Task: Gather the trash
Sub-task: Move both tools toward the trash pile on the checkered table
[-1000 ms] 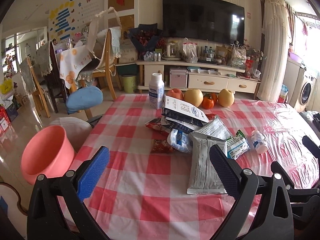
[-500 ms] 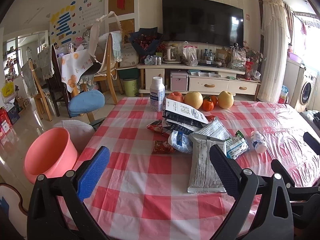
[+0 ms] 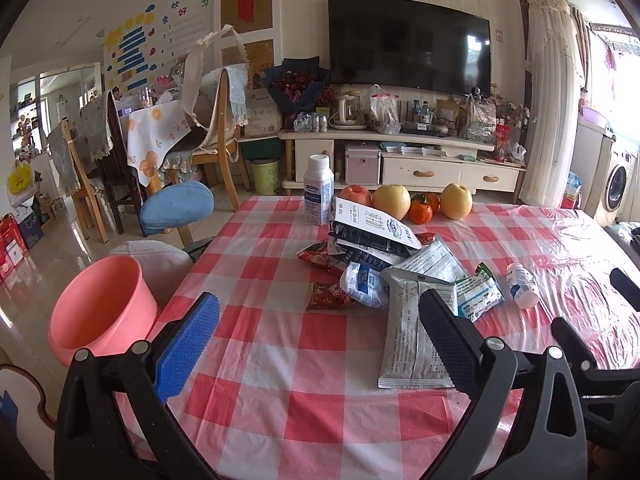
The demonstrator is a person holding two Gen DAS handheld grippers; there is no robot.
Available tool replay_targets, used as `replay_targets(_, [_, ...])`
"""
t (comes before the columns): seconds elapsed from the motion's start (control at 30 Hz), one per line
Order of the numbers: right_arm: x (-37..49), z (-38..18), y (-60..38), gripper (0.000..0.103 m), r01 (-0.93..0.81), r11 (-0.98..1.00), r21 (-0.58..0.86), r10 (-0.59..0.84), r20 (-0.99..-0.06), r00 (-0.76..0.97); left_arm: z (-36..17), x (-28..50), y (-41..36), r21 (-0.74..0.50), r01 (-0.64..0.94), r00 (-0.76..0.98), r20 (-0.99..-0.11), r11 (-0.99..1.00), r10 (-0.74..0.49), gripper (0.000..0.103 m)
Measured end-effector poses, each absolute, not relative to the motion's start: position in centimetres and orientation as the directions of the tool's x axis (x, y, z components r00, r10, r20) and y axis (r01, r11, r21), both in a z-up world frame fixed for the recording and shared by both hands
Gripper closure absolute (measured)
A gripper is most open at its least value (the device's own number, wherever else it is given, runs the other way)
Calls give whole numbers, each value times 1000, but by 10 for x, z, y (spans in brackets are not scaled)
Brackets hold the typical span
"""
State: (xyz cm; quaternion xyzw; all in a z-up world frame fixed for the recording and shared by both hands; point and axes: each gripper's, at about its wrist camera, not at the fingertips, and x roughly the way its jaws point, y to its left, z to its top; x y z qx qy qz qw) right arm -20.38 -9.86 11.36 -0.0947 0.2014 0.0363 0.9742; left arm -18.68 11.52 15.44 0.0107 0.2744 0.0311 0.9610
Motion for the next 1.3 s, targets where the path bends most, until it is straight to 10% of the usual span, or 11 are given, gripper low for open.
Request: replay_targets(1.3, [-155, 96, -205, 4, 21, 991, 133, 61, -583, 810, 84, -153, 63, 84, 284, 779, -601, 955, -179, 5])
